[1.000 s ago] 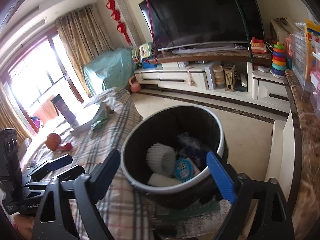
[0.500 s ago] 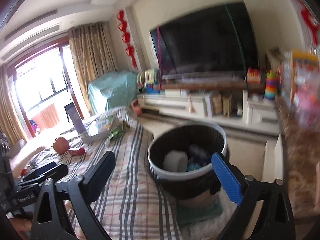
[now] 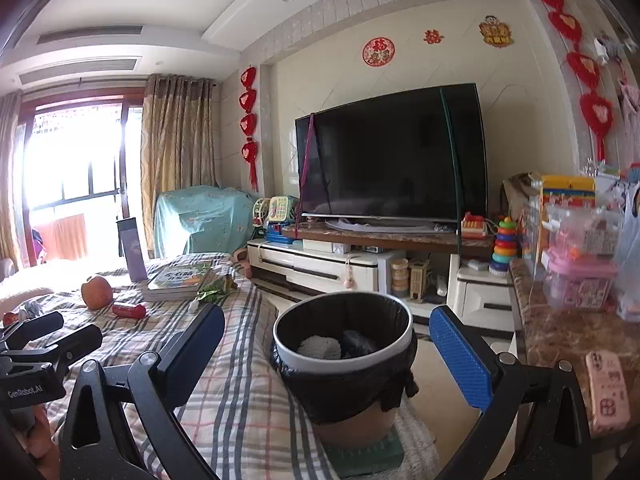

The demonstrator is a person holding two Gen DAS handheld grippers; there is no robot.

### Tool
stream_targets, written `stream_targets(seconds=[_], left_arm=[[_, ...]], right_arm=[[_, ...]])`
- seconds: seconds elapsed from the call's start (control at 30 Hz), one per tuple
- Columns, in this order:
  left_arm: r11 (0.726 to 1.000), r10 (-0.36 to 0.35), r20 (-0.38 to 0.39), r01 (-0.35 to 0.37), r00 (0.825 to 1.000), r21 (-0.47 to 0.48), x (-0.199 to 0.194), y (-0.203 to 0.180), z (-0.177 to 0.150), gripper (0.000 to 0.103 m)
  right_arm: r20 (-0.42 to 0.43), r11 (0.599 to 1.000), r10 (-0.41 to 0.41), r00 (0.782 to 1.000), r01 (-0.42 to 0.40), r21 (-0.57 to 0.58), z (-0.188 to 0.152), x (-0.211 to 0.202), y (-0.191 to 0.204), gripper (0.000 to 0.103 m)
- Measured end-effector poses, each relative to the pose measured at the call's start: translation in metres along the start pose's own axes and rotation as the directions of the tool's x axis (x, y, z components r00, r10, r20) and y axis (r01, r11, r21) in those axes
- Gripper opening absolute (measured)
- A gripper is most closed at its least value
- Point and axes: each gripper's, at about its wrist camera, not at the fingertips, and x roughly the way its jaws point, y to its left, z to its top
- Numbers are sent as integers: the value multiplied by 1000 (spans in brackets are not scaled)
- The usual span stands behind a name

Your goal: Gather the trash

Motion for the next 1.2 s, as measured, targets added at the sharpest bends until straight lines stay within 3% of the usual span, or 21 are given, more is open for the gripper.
stream_targets(seconds=[0.47, 1.2], left_arm=[[999, 39, 9, -39, 999, 8, -9, -3, -5, 103], [996, 80, 13, -80, 997, 29, -9, -2, -8, 103]], right_arm=[[-45, 1000, 9, 999, -9, 3, -16, 5, 2, 103], [-55, 999, 33, 998, -31, 29, -14, 5, -1, 103]])
